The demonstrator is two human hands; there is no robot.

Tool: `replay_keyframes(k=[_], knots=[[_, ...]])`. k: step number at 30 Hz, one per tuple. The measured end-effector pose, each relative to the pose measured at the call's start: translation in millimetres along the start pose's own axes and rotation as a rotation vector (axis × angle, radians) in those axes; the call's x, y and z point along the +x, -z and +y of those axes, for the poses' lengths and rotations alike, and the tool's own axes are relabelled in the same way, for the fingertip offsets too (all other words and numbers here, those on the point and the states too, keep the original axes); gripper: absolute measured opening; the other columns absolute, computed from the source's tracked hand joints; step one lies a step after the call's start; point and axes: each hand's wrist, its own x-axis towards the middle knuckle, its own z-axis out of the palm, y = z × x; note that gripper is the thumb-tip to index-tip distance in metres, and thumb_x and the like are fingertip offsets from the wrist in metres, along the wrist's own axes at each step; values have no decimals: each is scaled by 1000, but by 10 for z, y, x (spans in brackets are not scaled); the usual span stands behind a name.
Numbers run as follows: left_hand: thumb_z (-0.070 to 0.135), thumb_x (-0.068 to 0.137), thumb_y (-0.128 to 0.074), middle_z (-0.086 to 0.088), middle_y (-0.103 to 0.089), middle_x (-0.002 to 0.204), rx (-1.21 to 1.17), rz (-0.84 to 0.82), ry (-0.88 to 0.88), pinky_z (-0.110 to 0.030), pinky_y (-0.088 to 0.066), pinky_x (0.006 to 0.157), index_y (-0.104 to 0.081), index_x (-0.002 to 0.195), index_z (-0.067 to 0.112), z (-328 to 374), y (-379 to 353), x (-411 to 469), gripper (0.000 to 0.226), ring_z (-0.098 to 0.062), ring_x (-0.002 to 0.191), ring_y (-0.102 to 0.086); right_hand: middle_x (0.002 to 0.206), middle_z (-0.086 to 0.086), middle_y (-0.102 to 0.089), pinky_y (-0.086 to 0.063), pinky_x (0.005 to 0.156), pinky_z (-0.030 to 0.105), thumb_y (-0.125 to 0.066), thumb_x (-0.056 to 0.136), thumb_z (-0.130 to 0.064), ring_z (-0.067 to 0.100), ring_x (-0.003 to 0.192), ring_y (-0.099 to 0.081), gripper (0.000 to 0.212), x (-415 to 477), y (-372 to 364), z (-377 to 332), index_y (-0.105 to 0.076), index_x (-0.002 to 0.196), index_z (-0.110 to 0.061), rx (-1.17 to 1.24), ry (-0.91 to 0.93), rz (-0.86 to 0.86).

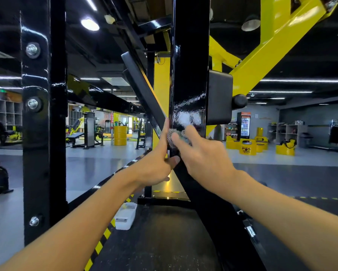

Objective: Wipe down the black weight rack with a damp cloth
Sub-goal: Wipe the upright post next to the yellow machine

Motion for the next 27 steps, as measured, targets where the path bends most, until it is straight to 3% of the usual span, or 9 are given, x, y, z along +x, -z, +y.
replay_keyframes(k=[3, 5, 9, 12, 16, 19, 21, 24, 27], knots=[[9, 100, -54, 12, -18, 164, 7, -12, -32, -32, -57, 88, 27, 138, 65, -99, -71, -41, 106, -31, 115, -59, 97, 9, -52, -34, 32, 29, -65, 85, -11, 22, 44, -43, 28, 14, 48, 146, -64, 112, -17, -10, -116, 10], [11, 101, -54, 11, -12, 165, -15, 0, -47, -42, -57, 93, 24, 136, 69, -159, -127, -60, 104, -35, 122, -55, 99, 9, -49, -37, 33, 30, -63, 87, -10, 22, 46, -43, 29, -44, 14, 89, -61, 116, -15, 3, -297, 14], [14, 99, -58, 0, -21, 164, 11, 78, -81, -52, -37, 114, 19, 147, 57, -248, -166, -64, 100, -28, 146, -31, 101, 9, -51, -40, 37, 33, -60, 83, -7, 25, 55, -53, 40, -246, -53, 28, -56, 123, -14, 12, 71, -63], [19, 96, -63, 3, -22, 163, 121, 153, -78, -52, -33, 116, 19, 147, 56, -242, -190, -44, 104, -22, 145, -33, 99, 8, -49, -36, 35, 28, -64, 86, -13, 26, 51, -48, 30, -233, 48, 31, -63, 116, -17, 20, -265, -2], [30, 90, -71, -5, -1, 162, 645, 306, -104, -52, -28, 118, 29, 151, 32, -101, -237, -79, 117, -30, 149, -17, 93, 8, -50, -15, 40, 24, -62, 84, -14, 22, 45, -28, 31, -524, -4, -238, -66, 114, -15, -58, -132, -37], [41, 81, -77, -15, 12, 164, 1079, 445, -377, -49, -12, 124, 17, 155, 16, -41, -232, -118, 122, -32, 153, 6, 95, 12, -53, -29, 35, 23, -62, 86, -15, 28, 39, -38, 26, -603, 44, -164, -64, 112, -14, 28, -380, -59], [41, 84, -74, -16, 10, 165, 1239, 362, -484, -48, -7, 125, 4, 157, 7, -34, -257, -92, 112, -30, 153, 10, 91, 11, -53, -28, 36, 23, -60, 86, -12, 28, 39, -40, 13, -628, 65, -314, -62, 98, -13, 48, -462, -83], [46, 88, -68, -9, 27, 162, 1335, 177, -406, -45, 2, 125, 14, 156, 7, -52, -213, -60, 114, -24, 149, 26, 82, 6, -51, -14, 42, 24, -57, 87, -11, 21, 41, -26, 7, -675, 45, -422, -62, 89, -16, -51, -191, -67], [53, 77, -76, -7, 23, 164, 1361, 175, -422, -48, -7, 125, 9, 158, 9, -91, -166, -72, 126, -23, 150, 23, 91, 9, -54, -18, 42, 24, -52, 92, -16, 27, 40, -30, 11, -576, 70, -266, -62, 96, -15, 0, -484, -42]])
